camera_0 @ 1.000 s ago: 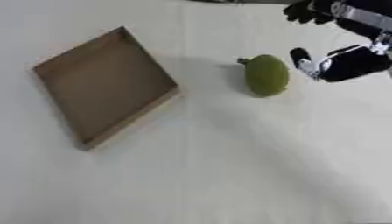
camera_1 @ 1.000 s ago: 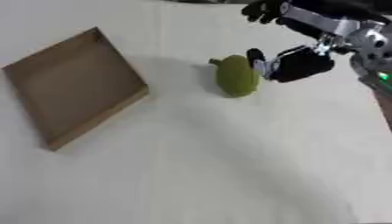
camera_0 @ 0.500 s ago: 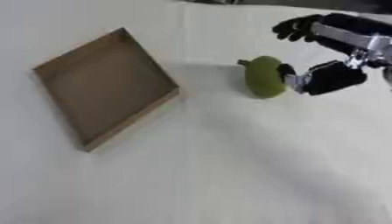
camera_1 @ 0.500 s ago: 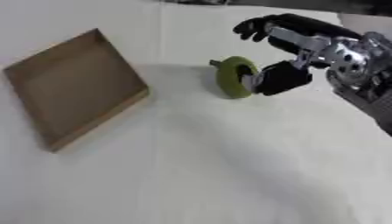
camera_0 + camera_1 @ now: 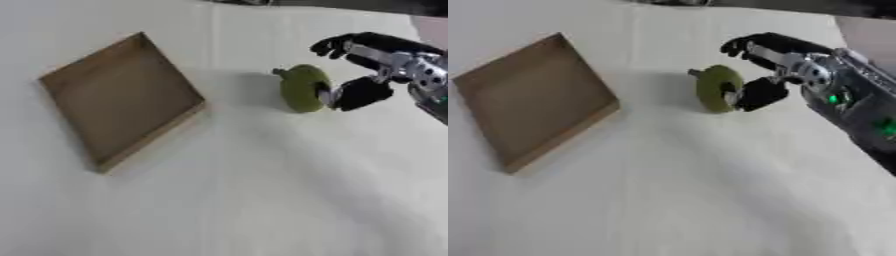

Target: Pick up objects on the table and place them in the box.

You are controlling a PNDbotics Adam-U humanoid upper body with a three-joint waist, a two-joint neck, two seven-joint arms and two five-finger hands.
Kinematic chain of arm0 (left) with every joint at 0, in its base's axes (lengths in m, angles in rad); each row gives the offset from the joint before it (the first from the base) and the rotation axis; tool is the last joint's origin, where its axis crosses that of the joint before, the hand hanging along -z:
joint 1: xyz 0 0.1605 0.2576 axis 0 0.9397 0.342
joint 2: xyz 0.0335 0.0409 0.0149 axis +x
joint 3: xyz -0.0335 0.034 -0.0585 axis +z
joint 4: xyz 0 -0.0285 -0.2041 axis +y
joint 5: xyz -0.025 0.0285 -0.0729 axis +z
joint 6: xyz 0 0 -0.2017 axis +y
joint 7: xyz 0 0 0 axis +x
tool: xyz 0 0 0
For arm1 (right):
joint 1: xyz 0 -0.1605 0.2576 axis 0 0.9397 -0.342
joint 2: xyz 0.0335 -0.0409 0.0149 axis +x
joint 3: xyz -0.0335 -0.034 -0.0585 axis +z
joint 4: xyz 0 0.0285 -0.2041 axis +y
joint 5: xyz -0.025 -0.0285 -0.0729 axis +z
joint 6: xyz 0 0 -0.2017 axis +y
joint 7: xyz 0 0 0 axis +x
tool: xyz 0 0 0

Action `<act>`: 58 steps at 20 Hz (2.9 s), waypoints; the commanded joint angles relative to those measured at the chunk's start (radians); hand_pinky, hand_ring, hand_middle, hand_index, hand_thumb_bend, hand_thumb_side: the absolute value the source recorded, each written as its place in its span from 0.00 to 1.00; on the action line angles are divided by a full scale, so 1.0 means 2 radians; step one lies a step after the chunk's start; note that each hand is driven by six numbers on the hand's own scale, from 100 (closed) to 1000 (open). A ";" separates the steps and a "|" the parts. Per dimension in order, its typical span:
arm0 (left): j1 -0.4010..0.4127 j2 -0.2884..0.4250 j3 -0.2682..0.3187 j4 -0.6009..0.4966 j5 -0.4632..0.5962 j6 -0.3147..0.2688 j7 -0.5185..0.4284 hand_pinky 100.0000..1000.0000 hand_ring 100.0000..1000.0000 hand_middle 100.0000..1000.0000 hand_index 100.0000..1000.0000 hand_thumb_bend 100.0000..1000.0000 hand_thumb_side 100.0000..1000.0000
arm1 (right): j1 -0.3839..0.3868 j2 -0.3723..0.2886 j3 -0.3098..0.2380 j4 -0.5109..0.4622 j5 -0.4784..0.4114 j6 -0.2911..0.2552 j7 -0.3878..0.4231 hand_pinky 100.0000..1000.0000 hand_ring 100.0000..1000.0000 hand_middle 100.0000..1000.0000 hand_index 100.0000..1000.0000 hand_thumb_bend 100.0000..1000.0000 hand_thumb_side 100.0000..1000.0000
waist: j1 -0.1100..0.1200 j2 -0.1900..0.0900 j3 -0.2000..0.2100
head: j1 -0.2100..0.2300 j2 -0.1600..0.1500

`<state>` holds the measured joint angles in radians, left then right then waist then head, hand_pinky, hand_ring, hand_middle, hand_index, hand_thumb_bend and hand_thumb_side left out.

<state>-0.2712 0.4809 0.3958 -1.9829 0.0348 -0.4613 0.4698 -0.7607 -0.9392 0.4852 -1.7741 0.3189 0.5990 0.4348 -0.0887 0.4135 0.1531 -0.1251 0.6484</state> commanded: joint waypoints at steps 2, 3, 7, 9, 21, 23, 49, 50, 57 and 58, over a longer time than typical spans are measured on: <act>0.000 0.008 0.003 -0.009 0.001 0.000 -0.003 0.74 0.74 0.64 0.81 0.00 0.61 | -0.013 0.003 0.002 0.031 0.017 -0.013 0.005 0.94 0.94 0.91 0.97 0.00 0.18 | 0.002 -0.009 0.001 | -0.001 -0.007; 0.000 0.007 0.003 -0.009 0.002 0.001 -0.003 0.74 0.74 0.64 0.81 0.00 0.61 | -0.015 0.006 0.004 0.038 0.020 -0.016 0.007 0.94 0.94 0.91 0.97 0.00 0.19 | 0.002 -0.009 0.002 | -0.001 -0.007; 0.000 0.006 0.003 -0.009 0.003 0.001 -0.004 0.74 0.74 0.64 0.81 0.00 0.61 | -0.021 0.018 0.011 0.069 0.029 -0.026 0.018 0.94 0.94 0.90 0.97 0.00 0.20 | 0.001 -0.008 0.002 | 0.000 -0.007; 0.000 0.005 0.003 -0.009 0.003 0.001 -0.005 0.74 0.74 0.64 0.81 0.00 0.61 | -0.023 0.023 0.013 0.081 0.033 -0.031 0.023 0.94 0.93 0.87 0.96 0.00 0.21 | 0.001 -0.007 0.003 | 0.000 -0.007; 0.002 0.003 0.004 -0.009 0.003 0.003 -0.007 0.74 0.74 0.64 0.81 0.00 0.61 | -0.033 0.040 0.017 0.109 0.044 -0.044 0.028 0.82 0.74 0.56 0.72 0.00 0.25 | 0.001 -0.009 0.003 | 0.001 -0.007; 0.002 0.003 0.004 -0.009 0.004 0.003 -0.007 0.74 0.74 0.64 0.81 0.00 0.61 | -0.035 0.040 0.015 0.101 0.052 -0.046 0.003 0.78 0.68 0.56 0.72 0.00 0.20 | 0.001 -0.009 0.003 | 0.002 -0.007; 0.007 0.009 0.001 -0.009 0.003 0.001 -0.004 0.74 0.74 0.62 0.81 0.00 0.61 | -0.132 0.081 -0.021 -0.113 0.178 -0.148 -0.080 0.64 0.54 0.56 0.71 0.00 0.07 | 0.002 -0.020 0.002 | 0.005 0.000; 0.007 0.009 0.001 -0.009 0.004 0.000 -0.004 0.74 0.74 0.62 0.81 0.00 0.61 | -0.144 0.095 -0.016 -0.113 0.185 -0.151 -0.071 0.64 0.53 0.56 0.71 0.00 0.07 | 0.002 -0.021 0.002 | 0.004 0.000; 0.008 0.011 -0.002 -0.009 0.005 -0.002 -0.005 0.74 0.74 0.62 0.81 0.00 0.61 | -0.193 0.176 0.017 -0.090 0.240 -0.160 -0.012 0.62 0.53 0.56 0.71 0.00 0.09 | 0.003 -0.023 0.005 | -0.003 0.004; 0.008 0.011 -0.002 -0.009 0.005 -0.002 -0.005 0.74 0.74 0.62 0.81 0.00 0.61 | -0.195 0.182 0.019 -0.086 0.245 -0.162 -0.011 0.62 0.52 0.55 0.71 0.00 0.10 | 0.003 -0.023 0.006 | -0.003 0.004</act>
<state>-0.2544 0.4725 0.3898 -1.9829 0.0436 -0.4618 0.4600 -1.1293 -0.5805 0.5275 -1.9505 0.7869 0.2792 0.4022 -0.0917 0.3930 0.1640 -0.1278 0.6557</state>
